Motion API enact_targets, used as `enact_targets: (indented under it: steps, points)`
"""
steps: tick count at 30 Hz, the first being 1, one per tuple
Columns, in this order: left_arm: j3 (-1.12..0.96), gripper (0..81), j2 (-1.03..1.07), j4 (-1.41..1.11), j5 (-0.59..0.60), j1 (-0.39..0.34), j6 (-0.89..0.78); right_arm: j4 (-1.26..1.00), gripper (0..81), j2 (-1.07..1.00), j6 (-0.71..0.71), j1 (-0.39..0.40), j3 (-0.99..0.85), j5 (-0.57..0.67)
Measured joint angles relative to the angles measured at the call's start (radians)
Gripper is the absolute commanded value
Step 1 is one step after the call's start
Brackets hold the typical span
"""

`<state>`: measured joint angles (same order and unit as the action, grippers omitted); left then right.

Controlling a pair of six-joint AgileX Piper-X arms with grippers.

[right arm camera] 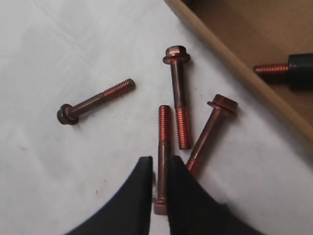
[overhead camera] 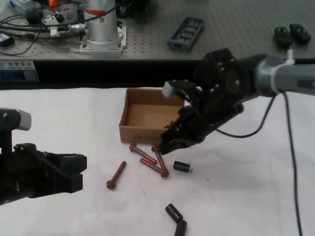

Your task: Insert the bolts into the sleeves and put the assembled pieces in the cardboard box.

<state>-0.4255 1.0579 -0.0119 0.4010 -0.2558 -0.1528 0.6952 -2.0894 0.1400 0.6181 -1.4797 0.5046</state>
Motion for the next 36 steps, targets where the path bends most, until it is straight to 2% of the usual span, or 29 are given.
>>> enact_targets:
  steps: [8, 15, 20, 30, 36]
  points:
    - [0.000, 13.8, 0.000, 0.000, 0.004, 0.039, 0.000, 0.051, 9.5, -0.053, 0.026, 0.020, -0.081, -0.109]
    - [0.000, 13.8, 0.000, 0.000, 0.006, 0.043, -0.002, 0.051, 9.6, -0.053, 0.041, 0.020, -0.129, -0.188]
    - [0.000, 13.8, 0.000, 0.000, 0.006, 0.043, -0.005, 0.062, 14.2, -0.053, 0.043, 0.020, -0.149, -0.253]
    - [0.000, 13.8, 0.000, 0.000, 0.006, 0.043, -0.005, 0.092, 14.7, -0.056, 0.014, 0.033, -0.149, -0.272]
    - [0.000, 13.8, 0.000, 0.000, 0.006, 0.043, -0.010, 0.095, 14.7, -0.056, 0.012, 0.068, -0.149, -0.297]
